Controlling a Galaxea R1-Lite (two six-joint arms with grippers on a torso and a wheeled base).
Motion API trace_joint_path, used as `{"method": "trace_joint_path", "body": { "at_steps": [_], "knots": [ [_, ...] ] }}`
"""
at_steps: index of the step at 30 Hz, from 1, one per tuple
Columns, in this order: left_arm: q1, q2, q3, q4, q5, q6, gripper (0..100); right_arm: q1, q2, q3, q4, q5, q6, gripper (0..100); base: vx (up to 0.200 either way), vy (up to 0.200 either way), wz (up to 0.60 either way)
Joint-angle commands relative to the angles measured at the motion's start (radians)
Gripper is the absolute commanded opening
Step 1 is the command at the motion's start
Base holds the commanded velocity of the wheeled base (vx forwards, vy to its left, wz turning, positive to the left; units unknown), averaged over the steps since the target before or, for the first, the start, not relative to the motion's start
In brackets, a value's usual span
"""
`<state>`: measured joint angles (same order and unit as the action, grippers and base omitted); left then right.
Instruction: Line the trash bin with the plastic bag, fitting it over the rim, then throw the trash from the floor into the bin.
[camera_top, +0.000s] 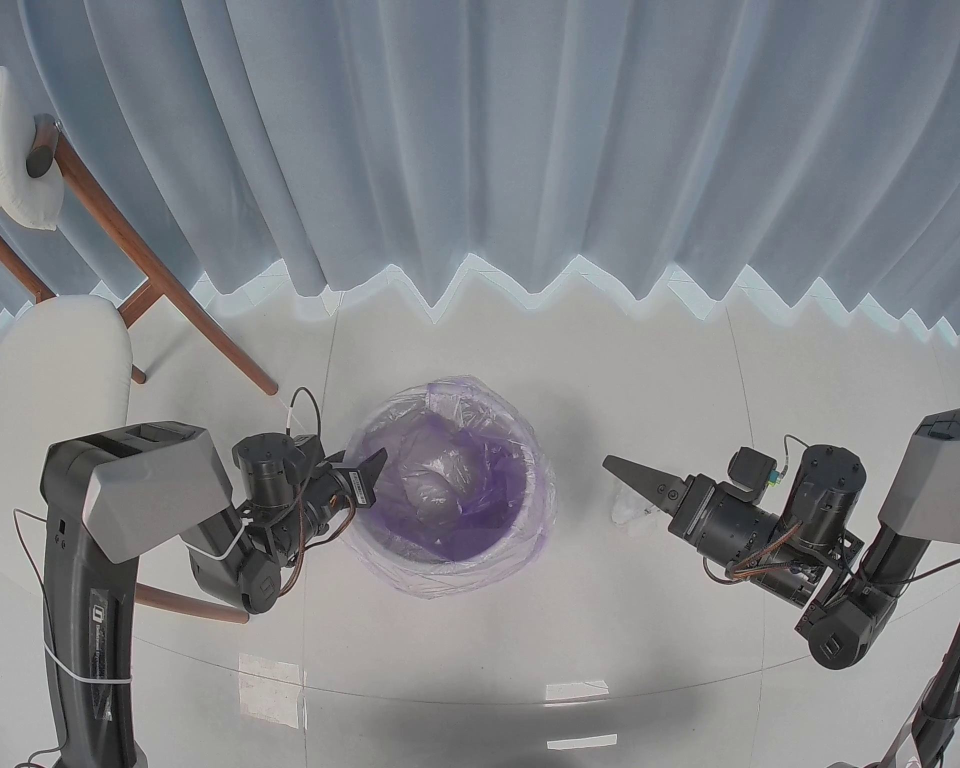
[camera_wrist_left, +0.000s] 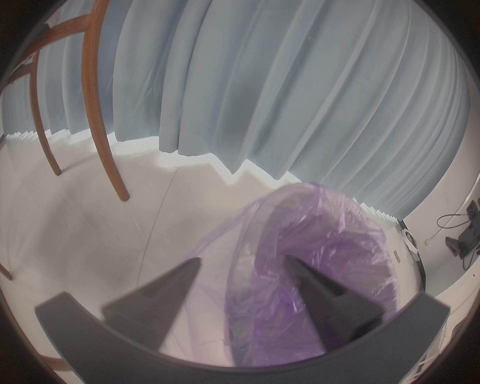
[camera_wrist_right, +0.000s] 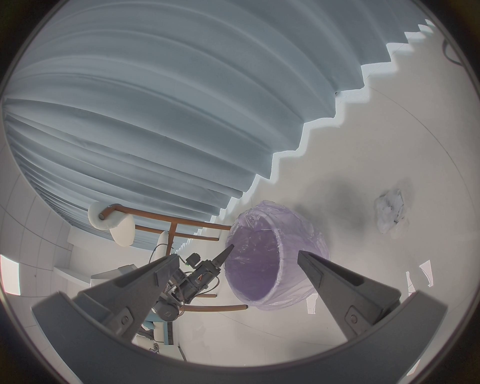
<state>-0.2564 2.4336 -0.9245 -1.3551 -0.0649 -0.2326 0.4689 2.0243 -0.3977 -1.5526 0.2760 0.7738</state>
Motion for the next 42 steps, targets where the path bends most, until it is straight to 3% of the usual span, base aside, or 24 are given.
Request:
{"method": "trace_joint_path", "body": {
  "at_steps": [1,2,4,7,8,14,18,22,26,29,34,37,39,42],
  "knots": [
    [0.006,-0.054,0.107,-0.131,-0.003,-0.005,100,0.0,0.01,0.0,-0.018,0.0,-0.002,100,0.0,0.0,0.0],
    [0.006,-0.054,0.107,-0.131,-0.003,-0.005,100,0.0,0.01,0.0,-0.018,0.0,-0.002,100,0.0,0.0,0.0],
    [0.006,-0.197,0.3,-0.203,-0.015,-0.004,100,0.0,0.013,0.0,-0.018,0.0,-0.001,100,0.0,0.0,0.0],
    [0.002,-0.341,0.415,-0.194,-0.027,-0.008,100,0.0,0.022,-0.001,-0.018,0.0,-0.001,100,0.0,0.0,0.0],
    [0.005,-0.492,0.495,-0.193,-0.059,-0.025,100,0.0,0.051,-0.004,-0.018,0.0,-0.002,100,0.0,0.0,0.0],
    [0.002,-0.774,0.5,-0.187,-0.07,-0.034,100,-0.018,0.071,-0.029,-0.017,-0.004,-0.011,100,0.0,0.0,0.0],
    [0.011,-0.817,0.506,-0.193,-0.067,-0.011,100,-0.056,0.07,-0.035,-0.006,-0.003,-0.024,100,0.0,0.0,0.0],
    [0.055,-0.886,0.507,-0.188,-0.075,0.002,100,-0.099,0.076,-0.125,0.186,-0.003,-0.107,100,0.0,0.0,0.0],
    [0.048,-0.903,0.509,-0.191,-0.082,-0.002,100,-0.154,0.071,-0.317,0.502,-0.015,-0.191,100,0.0,0.0,0.0],
    [0.049,-0.903,0.503,-0.185,-0.09,-0.004,100,-0.159,0.079,-0.461,0.686,-0.054,-0.215,100,0.0,0.0,0.0],
    [0.069,-0.906,0.503,-0.183,-0.116,-0.004,100,-0.151,0.116,-0.679,0.931,-0.057,-0.272,100,-0.2,-0.2,0.0],
    [0.091,-0.906,0.495,-0.183,-0.118,-0.004,100,-0.15,0.166,-0.782,1.063,-0.08,-0.343,100,-0.2,-0.2,0.0],
    [0.114,-0.907,0.493,-0.183,-0.121,-0.004,100,-0.15,0.232,-0.877,1.151,-0.155,-0.416,100,-0.1,-0.2,0.0],
    [0.132,-0.907,0.487,-0.183,-0.133,-0.004,100,-0.151,0.309,-0.957,1.171,-0.245,-0.45,100,0.0,-0.2,0.0]
  ]
}}
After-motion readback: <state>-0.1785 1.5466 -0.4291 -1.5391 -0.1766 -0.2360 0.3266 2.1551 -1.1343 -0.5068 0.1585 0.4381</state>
